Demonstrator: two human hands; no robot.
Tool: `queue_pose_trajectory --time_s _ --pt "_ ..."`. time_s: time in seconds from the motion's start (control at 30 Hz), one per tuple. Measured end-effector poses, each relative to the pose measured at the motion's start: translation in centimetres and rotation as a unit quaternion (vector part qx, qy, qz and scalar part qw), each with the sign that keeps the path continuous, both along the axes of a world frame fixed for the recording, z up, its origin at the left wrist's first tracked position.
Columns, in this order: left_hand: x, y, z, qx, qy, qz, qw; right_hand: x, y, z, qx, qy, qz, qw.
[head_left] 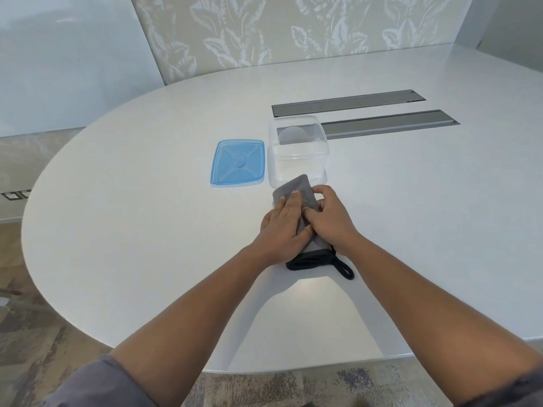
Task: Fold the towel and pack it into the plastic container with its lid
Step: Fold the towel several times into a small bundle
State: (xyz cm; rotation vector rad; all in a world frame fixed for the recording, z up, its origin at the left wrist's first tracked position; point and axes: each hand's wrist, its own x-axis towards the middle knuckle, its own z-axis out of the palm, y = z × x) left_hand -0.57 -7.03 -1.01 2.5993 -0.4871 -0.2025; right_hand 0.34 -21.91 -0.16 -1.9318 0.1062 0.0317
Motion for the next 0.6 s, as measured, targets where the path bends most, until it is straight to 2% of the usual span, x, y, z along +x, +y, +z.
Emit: queue_pose_trajectory --time_s 0.1,0.2,0.4,0.5,0.6 --pt "0.1 -0.3 0.1 0.05 0.013 -0.022 0.998 -0.2 -0.1 -0.4 0.047 0.012 -0.036 0.998" --pt "0.3 -0.1 0.0 0.078 0.019 -0.03 0.996 -0.3 0.2 -0.8 0.031 -0.01 -0.056 0.998" --pt "0.6 -0.1 -0.3 0.096 0.041 -0.027 0.994 0.4 -0.2 -0.9 -0.119 -0.063 -0.054 0.989" --pt "0.8 -0.1 0.2 0.105 0.048 -0.036 0.993 0.9 -0.8 -0.5 -0.135 -0.023 -0.037 0.99" --pt "0.9 0.2 0.5 0.111 0.059 -0.051 0.991 1.5 -1.7 0.0 -0.08 0.036 -0.026 0.996"
